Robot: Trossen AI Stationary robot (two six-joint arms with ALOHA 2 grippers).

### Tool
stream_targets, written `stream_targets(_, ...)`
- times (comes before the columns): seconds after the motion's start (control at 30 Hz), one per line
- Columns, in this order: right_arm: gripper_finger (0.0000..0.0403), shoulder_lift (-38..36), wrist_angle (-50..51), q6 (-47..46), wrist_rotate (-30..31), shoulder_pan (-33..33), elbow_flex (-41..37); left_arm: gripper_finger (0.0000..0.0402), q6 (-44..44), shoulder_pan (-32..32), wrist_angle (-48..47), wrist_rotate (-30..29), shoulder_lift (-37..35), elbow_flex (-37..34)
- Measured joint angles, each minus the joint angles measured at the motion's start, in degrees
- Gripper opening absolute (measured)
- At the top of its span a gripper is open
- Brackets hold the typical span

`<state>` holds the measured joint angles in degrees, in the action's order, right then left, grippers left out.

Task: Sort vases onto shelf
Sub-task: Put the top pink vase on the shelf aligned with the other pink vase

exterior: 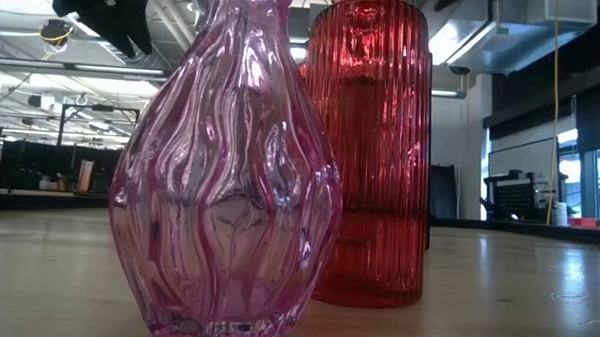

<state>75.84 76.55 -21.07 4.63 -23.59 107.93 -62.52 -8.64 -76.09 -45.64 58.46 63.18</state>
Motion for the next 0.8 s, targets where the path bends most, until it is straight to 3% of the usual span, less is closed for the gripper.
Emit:
stream_targets(0.13, 0.0122, -4.0, 0.0, -2.1, 0.4, 0.0, -4.6, 0.0181, -1.3, 7.4, 0.0, -2.3, 0.0, 0.0)
stream_targets(0.27, 0.0122, -7.8, -0.7, -4.3, 0.4, 0.0, -9.9, 0.0181, 3.5, 19.5, 0.7, 0.0, -0.4, 0.0)
stream_targets(0.5, 0.0122, -13.4, -10.3, -6.0, -4.1, 0.0, -20.5, 0.0181, 26.6, 40.4, 16.7, 14.8, 0.7, 0.0)
stream_targets(0.8, 0.0122, -15.4, -18.4, -7.3, -9.4, 0.0, -26.2, 0.0181, 36.7, 57.4, 22.4, 31.7, 10.0, 0.0)
